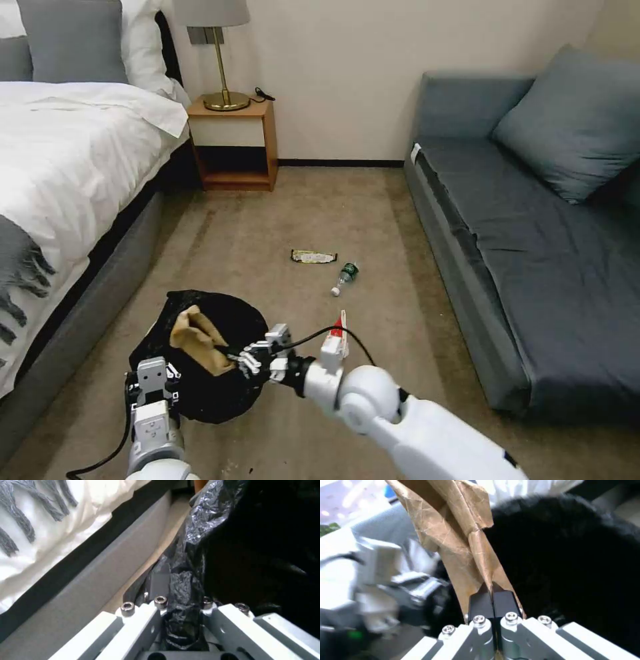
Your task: Pick up the trash bin, then pick up the garbage on the floor and place it into the trash bin.
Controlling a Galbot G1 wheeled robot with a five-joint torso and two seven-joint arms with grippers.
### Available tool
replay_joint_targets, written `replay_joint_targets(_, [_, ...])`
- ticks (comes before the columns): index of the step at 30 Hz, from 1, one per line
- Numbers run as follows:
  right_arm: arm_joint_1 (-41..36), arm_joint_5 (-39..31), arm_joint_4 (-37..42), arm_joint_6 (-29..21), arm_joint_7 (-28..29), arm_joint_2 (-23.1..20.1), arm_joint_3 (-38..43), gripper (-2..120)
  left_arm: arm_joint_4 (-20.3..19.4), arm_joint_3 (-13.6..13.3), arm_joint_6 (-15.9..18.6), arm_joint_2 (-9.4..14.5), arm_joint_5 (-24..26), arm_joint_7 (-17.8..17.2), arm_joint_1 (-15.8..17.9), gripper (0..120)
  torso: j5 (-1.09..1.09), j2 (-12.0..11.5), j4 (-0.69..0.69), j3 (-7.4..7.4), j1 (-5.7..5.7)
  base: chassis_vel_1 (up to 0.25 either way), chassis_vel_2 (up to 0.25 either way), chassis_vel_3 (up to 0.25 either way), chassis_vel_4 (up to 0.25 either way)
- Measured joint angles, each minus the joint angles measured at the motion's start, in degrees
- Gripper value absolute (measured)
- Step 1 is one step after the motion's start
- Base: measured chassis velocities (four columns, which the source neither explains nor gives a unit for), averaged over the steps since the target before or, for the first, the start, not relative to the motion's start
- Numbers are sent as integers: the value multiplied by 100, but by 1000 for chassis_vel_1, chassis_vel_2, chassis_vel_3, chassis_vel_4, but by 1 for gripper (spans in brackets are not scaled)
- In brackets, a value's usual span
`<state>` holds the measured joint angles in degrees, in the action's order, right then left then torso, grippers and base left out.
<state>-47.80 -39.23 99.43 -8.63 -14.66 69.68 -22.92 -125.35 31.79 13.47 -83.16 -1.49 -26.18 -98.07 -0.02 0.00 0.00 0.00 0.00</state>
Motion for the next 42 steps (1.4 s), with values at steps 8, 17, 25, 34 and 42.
replay_joint_targets(8, [62,276,-348,10,146,6,15,0,-121,-129,-52,-45,-7,19,-138,1,0,0,0,0,0,0,0,0,0])
replay_joint_targets(17, [-24,648,-477,112,292,-41,-2,25,-131,-186,-58,-57,-34,20,-105,1,1,0,-1,0,0,0,0,0,0])
replay_joint_targets(25, [-6,706,-426,136,320,-108,0,55,-131,-112,-57,-22,-25,21,-101,1,2,0,0,0,0,0,0,0,0])
replay_joint_targets(34, [70,804,-409,244,308,-189,56,90,-55,30,-70,39,-1,6,-24,1,1,0,-1,0,0,0,0,0,0])
replay_joint_targets(42, [195,882,-720,244,211,-231,254,100,-71,111,-104,80,-3,-10,-91,1,2,0,0,0,0,0,0,0,0])
